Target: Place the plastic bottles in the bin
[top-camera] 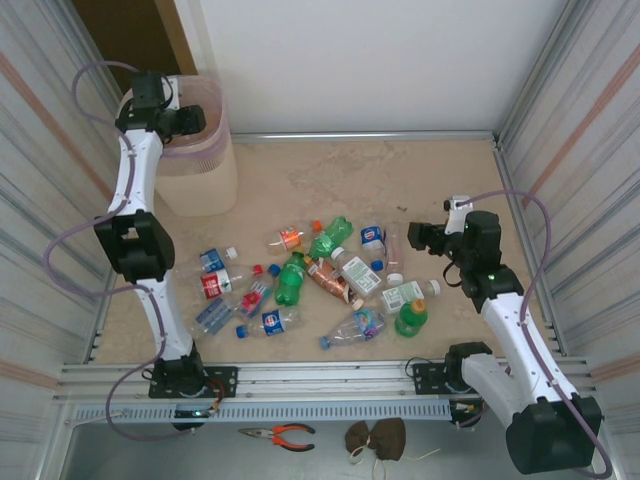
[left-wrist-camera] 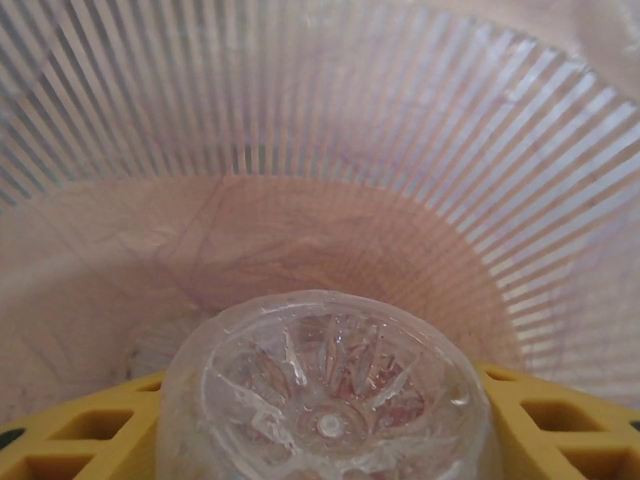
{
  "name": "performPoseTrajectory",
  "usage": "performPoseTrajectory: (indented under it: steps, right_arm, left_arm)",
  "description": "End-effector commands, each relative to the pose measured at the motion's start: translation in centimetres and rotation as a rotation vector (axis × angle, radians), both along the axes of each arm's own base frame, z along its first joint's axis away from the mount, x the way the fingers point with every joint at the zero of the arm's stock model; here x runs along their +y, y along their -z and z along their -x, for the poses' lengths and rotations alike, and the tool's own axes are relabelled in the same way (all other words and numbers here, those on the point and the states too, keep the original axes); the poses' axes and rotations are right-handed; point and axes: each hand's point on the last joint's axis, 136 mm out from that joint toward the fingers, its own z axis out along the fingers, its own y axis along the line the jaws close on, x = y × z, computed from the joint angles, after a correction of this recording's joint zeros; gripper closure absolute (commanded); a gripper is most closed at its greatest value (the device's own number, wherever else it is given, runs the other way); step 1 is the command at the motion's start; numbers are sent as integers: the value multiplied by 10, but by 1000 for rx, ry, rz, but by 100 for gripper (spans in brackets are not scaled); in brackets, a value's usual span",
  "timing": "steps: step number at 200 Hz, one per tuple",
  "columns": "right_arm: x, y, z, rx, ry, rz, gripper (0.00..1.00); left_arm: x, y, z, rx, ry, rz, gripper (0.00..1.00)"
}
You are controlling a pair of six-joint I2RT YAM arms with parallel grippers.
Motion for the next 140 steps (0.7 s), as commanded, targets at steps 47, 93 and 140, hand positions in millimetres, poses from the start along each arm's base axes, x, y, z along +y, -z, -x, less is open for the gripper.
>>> performPoseTrajectory:
  steps: [47,93,140]
  right_arm:
    - [2,6,3,147,33,-43,15]
    - [5,28,-3,307,50,-54,18]
    - [19,37,-12,401,52,-52,20]
  left_arm:
    - [6,13,2,32,-21,36,27]
    - [3,-15,8,-24,-11,38,24]
    - [-3,-51,19,-94,17,46,25]
